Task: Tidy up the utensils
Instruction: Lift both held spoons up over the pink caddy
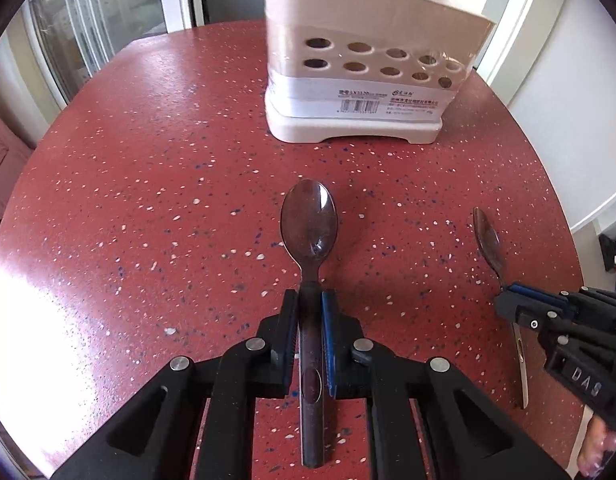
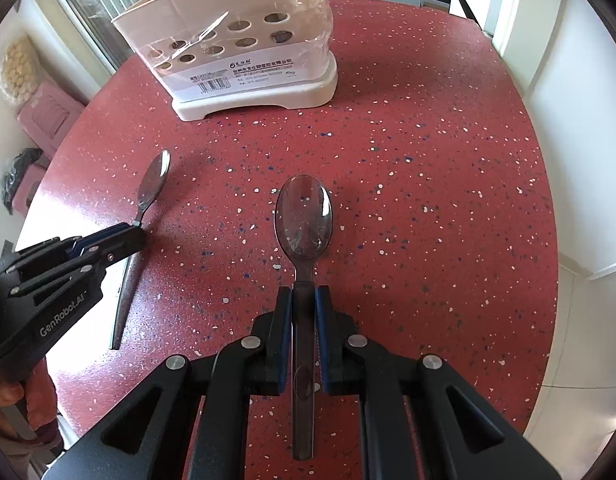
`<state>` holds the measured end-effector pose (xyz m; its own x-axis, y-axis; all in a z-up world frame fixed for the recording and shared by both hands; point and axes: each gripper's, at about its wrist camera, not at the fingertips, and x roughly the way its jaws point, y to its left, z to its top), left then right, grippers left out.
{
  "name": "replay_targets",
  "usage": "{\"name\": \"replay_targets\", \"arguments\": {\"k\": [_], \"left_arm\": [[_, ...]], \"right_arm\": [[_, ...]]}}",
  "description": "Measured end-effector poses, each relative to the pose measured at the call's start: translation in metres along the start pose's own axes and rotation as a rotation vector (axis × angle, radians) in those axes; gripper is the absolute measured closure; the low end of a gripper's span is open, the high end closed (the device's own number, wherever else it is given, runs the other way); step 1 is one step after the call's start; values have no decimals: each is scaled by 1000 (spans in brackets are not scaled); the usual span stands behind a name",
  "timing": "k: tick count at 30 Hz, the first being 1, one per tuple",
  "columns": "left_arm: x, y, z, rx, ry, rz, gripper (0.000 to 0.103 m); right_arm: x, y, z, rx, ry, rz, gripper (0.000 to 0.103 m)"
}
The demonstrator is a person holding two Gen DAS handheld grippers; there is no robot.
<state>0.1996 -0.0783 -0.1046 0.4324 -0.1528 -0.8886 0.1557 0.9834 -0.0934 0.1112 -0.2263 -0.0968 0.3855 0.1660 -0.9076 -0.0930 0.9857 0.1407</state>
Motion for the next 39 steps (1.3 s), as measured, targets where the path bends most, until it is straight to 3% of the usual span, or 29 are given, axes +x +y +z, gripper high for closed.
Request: {"name": "replay_targets", "arguments": {"k": [6,13,19,24,39], "left_arm": [[-7,4,-17,-8,-47,-9,61],[-30,10,-28,-5,-109,-10,61],[-45,22,-34,-37,-145,-51,61],[-54,36,-34,-71,-170,-91,61],[-107,59,9,-147,-324,-172,61]], "right_arm": [[-3,-4,-1,22,-6,30,90],[-13,-11,-5,57,-26,124,90],[-25,-14,-7,92,-51,200,90],[-37,-14,-8,101,-80,214,90],[-98,-18,25,90,-275,264,90]]}}
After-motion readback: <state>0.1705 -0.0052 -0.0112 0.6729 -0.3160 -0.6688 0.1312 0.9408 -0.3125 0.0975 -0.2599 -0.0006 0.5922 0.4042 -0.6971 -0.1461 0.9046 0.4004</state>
